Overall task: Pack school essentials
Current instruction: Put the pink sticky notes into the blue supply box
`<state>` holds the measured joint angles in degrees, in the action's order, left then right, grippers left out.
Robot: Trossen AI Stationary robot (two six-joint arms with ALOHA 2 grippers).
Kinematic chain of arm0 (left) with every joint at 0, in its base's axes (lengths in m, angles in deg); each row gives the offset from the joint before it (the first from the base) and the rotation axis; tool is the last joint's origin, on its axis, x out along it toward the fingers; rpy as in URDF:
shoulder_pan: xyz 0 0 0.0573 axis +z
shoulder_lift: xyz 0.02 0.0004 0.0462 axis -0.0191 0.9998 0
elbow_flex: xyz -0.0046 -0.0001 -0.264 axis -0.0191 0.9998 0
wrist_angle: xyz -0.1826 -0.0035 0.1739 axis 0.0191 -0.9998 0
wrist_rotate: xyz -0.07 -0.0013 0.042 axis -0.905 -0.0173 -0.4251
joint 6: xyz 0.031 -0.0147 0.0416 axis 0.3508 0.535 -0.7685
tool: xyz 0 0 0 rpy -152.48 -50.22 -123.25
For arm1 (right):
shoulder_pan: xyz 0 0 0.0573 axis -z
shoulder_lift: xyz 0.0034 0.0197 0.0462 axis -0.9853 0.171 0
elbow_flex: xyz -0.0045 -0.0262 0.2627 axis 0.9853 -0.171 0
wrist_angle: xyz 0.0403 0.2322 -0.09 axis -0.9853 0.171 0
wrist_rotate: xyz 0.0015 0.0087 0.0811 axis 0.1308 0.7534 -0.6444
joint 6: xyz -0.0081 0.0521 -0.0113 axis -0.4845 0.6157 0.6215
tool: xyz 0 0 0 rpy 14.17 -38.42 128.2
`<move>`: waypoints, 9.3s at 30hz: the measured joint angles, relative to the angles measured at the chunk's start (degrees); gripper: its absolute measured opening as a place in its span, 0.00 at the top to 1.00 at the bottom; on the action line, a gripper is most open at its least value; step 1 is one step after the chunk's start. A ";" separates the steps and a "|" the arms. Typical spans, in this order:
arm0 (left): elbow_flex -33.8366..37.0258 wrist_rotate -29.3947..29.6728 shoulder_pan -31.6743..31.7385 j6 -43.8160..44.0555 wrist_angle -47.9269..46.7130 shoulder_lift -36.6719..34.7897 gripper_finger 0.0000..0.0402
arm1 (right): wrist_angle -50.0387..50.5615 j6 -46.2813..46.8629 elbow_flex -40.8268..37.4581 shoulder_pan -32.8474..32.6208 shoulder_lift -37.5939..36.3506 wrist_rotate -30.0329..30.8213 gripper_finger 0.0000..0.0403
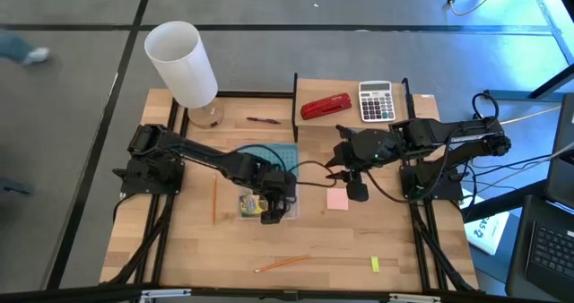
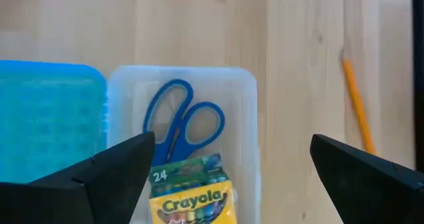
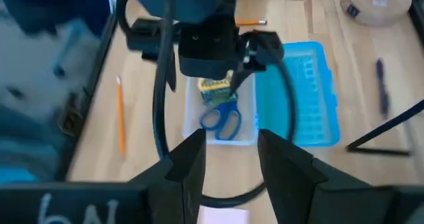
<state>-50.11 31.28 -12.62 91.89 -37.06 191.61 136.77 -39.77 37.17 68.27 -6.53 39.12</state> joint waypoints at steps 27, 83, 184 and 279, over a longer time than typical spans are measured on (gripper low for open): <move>0.01 22.78 -8.16 15.43 -15.11 -20.44 0.01 | 10.02 10.07 -0.02 -7.15 0.62 -2.05 0.66; 0.05 26.52 -7.57 8.87 -15.34 -23.06 0.01 | 15.73 7.19 -0.02 -7.08 11.47 -0.56 0.25; 0.03 26.50 -7.56 8.87 -15.14 -23.02 0.01 | -21.03 7.78 -42.27 -5.32 6.64 3.22 0.01; 0.03 26.76 -7.56 5.75 -15.14 -23.04 0.01 | -22.29 13.52 -33.91 -1.18 15.17 -1.79 0.19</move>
<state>-50.08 58.04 -20.19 97.64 -52.20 168.57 114.48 -26.24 3.26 67.09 8.63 37.33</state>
